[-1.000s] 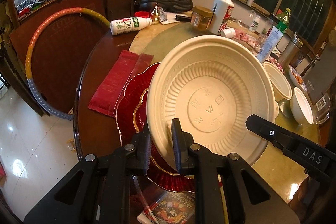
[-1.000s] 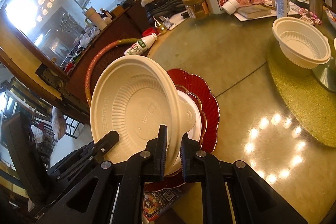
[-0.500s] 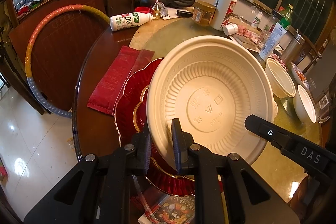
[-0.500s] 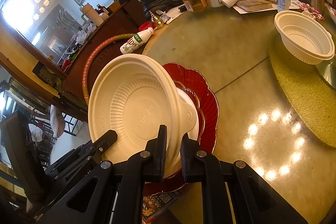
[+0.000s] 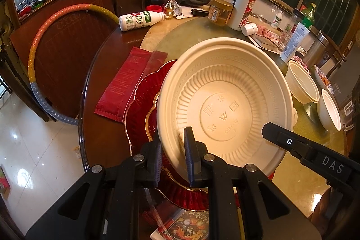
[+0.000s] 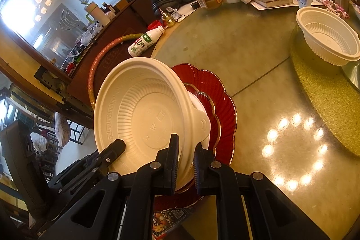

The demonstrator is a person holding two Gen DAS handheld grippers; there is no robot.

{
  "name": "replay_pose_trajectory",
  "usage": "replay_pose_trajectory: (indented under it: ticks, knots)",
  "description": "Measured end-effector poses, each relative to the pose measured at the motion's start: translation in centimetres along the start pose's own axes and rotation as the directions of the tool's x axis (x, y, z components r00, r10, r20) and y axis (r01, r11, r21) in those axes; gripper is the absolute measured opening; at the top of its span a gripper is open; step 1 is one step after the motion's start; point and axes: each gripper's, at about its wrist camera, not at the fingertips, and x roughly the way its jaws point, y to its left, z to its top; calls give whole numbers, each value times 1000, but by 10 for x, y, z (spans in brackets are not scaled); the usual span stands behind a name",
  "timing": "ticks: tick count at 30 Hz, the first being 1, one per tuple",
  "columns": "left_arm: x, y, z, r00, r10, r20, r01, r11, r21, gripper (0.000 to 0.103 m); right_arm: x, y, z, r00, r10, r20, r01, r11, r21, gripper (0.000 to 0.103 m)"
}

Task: Organize plates and bowls
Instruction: 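Lower the cream plastic bowl into the white foam bowl on the plates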

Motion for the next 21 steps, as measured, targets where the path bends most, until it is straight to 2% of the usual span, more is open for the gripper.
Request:
replay_pose_trajectory:
  ticks: [21]
  knots:
    - [-7, -1, -3, 1000, 12, 22, -13, 1000, 10, 15, 2, 0, -2, 1000, 3, 2, -3, 1000, -1, 12]
